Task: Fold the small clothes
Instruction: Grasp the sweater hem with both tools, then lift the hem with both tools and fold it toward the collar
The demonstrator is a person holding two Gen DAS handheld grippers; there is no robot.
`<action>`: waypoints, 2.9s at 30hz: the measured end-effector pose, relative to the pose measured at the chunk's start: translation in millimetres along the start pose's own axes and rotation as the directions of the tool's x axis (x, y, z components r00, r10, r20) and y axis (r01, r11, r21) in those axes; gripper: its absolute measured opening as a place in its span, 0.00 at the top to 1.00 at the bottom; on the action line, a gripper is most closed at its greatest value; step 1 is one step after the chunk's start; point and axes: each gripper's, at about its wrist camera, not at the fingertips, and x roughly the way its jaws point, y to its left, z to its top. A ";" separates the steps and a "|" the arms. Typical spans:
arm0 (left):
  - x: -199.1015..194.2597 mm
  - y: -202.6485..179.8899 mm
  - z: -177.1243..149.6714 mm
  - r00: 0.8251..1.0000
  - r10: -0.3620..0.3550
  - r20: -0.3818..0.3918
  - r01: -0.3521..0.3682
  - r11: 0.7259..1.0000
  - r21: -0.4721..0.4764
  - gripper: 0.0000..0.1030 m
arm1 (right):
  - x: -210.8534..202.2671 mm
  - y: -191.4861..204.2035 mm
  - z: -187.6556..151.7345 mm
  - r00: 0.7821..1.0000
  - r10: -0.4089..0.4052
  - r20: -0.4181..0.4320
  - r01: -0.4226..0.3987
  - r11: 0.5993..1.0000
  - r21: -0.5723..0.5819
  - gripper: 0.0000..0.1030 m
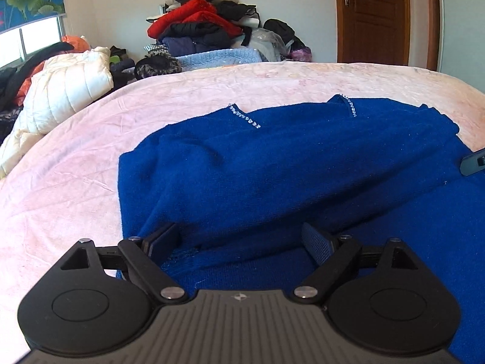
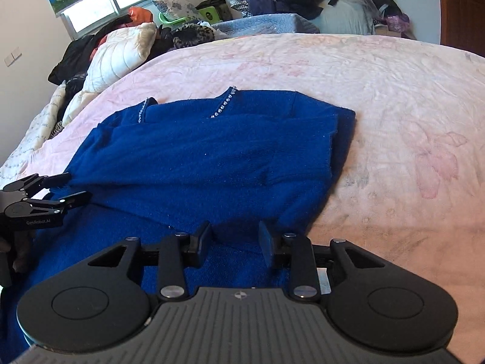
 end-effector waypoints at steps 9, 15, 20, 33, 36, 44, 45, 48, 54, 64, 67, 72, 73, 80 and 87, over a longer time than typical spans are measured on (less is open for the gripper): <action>-123.6 37.3 -52.0 0.989 -0.063 0.136 0.102 0.948 -0.302 0.13 | -97.6 -8.5 -66.2 0.968 0.248 0.043 -0.251 0.941 0.226 0.38; -159.7 83.1 -120.0 0.986 -0.168 -0.003 0.128 0.765 -0.631 0.14 | -141.0 -28.1 -129.6 0.972 0.235 -0.005 -0.216 0.902 0.373 0.39; -181.2 94.8 -154.5 0.950 -0.312 0.017 0.222 0.636 -0.739 0.14 | -152.2 -30.4 -171.0 0.964 0.264 -0.039 -0.214 0.851 0.480 0.40; -194.0 87.2 -197.3 0.809 -0.582 0.083 0.375 0.402 -0.835 0.33 | -157.4 0.0 -230.4 0.892 0.447 -0.066 -0.336 0.753 0.566 0.37; -188.8 86.0 -199.0 0.806 -0.591 0.027 0.339 0.424 -0.840 0.64 | -155.2 0.8 -232.6 0.880 0.471 -0.051 -0.355 0.726 0.589 0.37; -184.9 82.5 -198.5 0.801 -0.599 -0.002 0.337 0.453 -0.826 0.70 | -149.8 -1.8 -237.0 0.834 0.552 -0.021 -0.412 0.647 0.642 0.41; -184.2 82.1 -198.0 0.799 -0.601 -0.006 0.338 0.458 -0.823 0.71 | -148.6 -2.8 -237.5 0.831 0.556 -0.026 -0.409 0.641 0.649 0.43; -183.0 81.8 -197.7 0.798 -0.602 -0.014 0.336 0.463 -0.820 0.72 | -145.4 -4.6 -240.3 0.840 0.540 -0.059 -0.375 0.655 0.656 0.65; -184.6 79.0 -191.6 0.810 -0.585 -0.045 0.327 0.513 -0.793 0.94 | -147.6 -2.3 -246.3 0.862 0.504 -0.064 -0.357 0.690 0.630 0.90; -194.4 100.5 -130.8 0.803 -0.583 0.120 0.453 0.468 -0.759 0.95 | -156.8 -6.4 -191.7 0.813 0.569 0.122 -0.524 0.625 0.578 0.90; -183.1 111.0 -95.9 0.800 -0.570 0.188 0.498 0.456 -0.737 0.95 | -148.4 -17.1 -154.1 0.793 0.570 0.212 -0.579 0.599 0.554 0.90; -129.2 119.9 -27.7 0.800 -0.549 0.241 0.534 0.471 -0.702 0.95 | -110.0 -48.9 -78.5 0.765 0.546 0.343 -0.637 0.560 0.530 0.90; -115.6 121.7 -14.8 0.801 -0.547 0.245 0.533 0.465 -0.706 0.95 | -99.5 -56.0 -63.2 0.762 0.536 0.363 -0.642 0.551 0.534 0.90; -24.0 127.2 68.5 0.837 -0.485 0.254 0.508 0.514 -0.691 0.95 | -6.8 -91.0 38.6 0.800 0.461 0.385 -0.597 0.546 0.587 0.90; 69.7 129.8 82.9 0.898 -0.426 0.111 0.361 0.569 -0.739 0.95 | 77.1 -122.9 66.8 0.883 0.374 0.283 -0.457 0.546 0.702 0.81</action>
